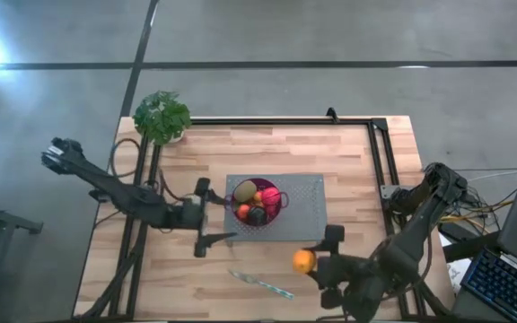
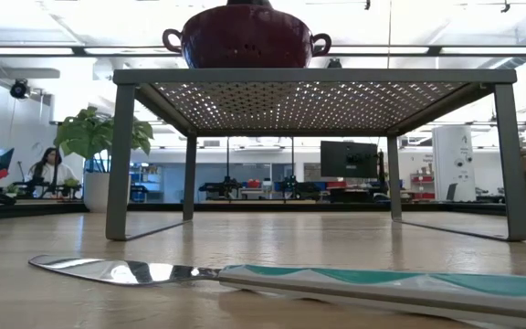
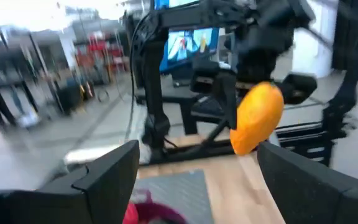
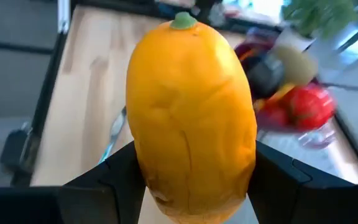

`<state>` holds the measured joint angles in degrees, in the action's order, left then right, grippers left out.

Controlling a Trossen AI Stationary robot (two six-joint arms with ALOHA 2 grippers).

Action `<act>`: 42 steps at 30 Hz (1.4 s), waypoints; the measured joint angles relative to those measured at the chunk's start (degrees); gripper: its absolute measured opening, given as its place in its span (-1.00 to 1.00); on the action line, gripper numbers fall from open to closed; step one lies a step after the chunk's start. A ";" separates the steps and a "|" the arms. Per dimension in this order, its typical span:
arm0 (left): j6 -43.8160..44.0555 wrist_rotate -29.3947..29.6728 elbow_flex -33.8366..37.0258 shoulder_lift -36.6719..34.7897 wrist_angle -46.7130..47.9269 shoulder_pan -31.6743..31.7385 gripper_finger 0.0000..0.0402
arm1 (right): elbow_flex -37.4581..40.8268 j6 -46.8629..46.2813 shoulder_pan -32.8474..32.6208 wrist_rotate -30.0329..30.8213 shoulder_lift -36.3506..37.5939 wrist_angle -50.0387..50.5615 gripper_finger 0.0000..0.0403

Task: Pick & Place Fruit
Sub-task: Put the mango into the purple strainer bowl

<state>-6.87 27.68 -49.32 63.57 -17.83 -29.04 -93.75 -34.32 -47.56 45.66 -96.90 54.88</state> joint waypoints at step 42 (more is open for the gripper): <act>-27.97 -7.27 -30.54 33.95 -3.99 2.47 0.39 | -6.10 15.49 5.39 0.40 0.94 -1.64 0.09</act>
<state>-34.84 20.41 -79.85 97.51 -21.82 -26.57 -99.85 -18.83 -42.17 46.06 -95.96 53.24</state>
